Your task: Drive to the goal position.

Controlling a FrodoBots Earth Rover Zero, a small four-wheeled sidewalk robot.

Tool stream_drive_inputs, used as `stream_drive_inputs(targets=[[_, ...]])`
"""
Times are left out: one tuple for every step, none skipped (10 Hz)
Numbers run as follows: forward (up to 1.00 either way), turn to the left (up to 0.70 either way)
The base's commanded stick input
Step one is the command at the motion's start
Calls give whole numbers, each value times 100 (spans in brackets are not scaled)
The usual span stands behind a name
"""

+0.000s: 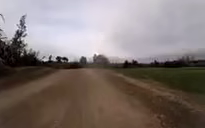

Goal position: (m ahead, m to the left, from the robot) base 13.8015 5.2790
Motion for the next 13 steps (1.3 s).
stream_drive_inputs(targets=[[85,0],[85,0],[85,0],[85,0],[85,0],[85,0],[85,0],[85,0],[85,0],[85,0],[85,0],[85,0],[85,0]])
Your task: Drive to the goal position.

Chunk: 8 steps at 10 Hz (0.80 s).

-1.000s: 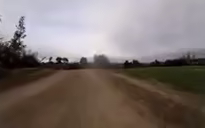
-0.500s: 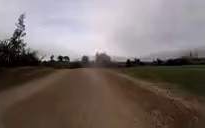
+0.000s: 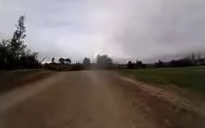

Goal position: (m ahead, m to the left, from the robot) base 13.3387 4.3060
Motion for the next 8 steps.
stream_drive_inputs(targets=[[85,0],[85,0],[85,1],[85,2],[85,17],[85,32],[85,34],[85,34]])
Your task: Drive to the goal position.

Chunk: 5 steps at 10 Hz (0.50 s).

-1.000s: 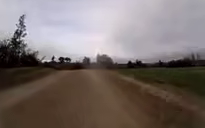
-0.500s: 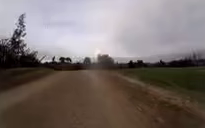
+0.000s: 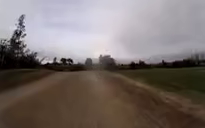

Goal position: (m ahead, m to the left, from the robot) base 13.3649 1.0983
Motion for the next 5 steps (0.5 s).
stream_drive_inputs(targets=[[85,34],[85,34],[85,34],[85,34],[85,0]])
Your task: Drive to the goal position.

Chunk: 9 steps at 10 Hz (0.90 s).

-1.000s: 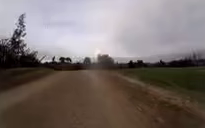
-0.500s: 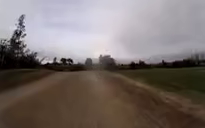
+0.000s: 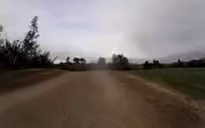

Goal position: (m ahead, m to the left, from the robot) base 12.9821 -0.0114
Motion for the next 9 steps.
stream_drive_inputs(targets=[[85,0],[85,0],[85,0],[85,0],[85,0],[85,0],[85,0],[85,0],[85,0]])
